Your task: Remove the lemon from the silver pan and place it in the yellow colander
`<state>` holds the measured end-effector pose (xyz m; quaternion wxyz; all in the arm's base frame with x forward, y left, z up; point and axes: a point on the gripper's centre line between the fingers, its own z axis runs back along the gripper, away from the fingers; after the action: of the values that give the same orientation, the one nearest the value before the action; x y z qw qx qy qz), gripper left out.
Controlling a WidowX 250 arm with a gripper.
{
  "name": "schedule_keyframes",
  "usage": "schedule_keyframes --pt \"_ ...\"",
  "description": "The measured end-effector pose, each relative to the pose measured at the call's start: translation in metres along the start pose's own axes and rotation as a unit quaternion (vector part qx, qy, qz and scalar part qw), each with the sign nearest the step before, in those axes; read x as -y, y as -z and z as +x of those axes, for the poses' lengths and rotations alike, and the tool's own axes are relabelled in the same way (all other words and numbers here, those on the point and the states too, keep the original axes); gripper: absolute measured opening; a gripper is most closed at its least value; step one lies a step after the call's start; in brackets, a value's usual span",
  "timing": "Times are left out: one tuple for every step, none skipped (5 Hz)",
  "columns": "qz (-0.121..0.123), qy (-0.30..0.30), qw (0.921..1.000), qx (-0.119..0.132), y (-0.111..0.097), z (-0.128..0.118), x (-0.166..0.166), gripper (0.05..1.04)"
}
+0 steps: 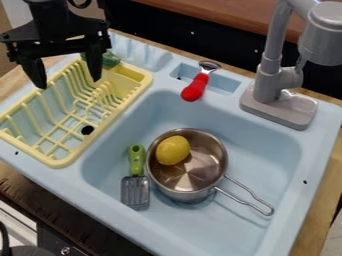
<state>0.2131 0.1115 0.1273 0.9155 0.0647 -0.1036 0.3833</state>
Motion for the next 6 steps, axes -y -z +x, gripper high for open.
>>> schedule_keyframes --pt "0.005 0.006 0.9999 -0.010 0.005 -0.006 -0.001 1.000" --pt "0.012 0.127 0.9917 0.020 0.011 -0.022 0.026 1.000" --pt "0.004 0.230 0.9720 0.047 0.011 -0.027 0.050 1.000" --pt "-0.027 0.347 0.9357 0.056 0.019 -0.044 0.072 1.000" --pt "-0.077 0.448 0.8899 0.037 0.018 -0.056 0.083 1.000" --pt "-0.096 0.483 0.8699 0.031 0.019 -0.061 0.087 1.000"
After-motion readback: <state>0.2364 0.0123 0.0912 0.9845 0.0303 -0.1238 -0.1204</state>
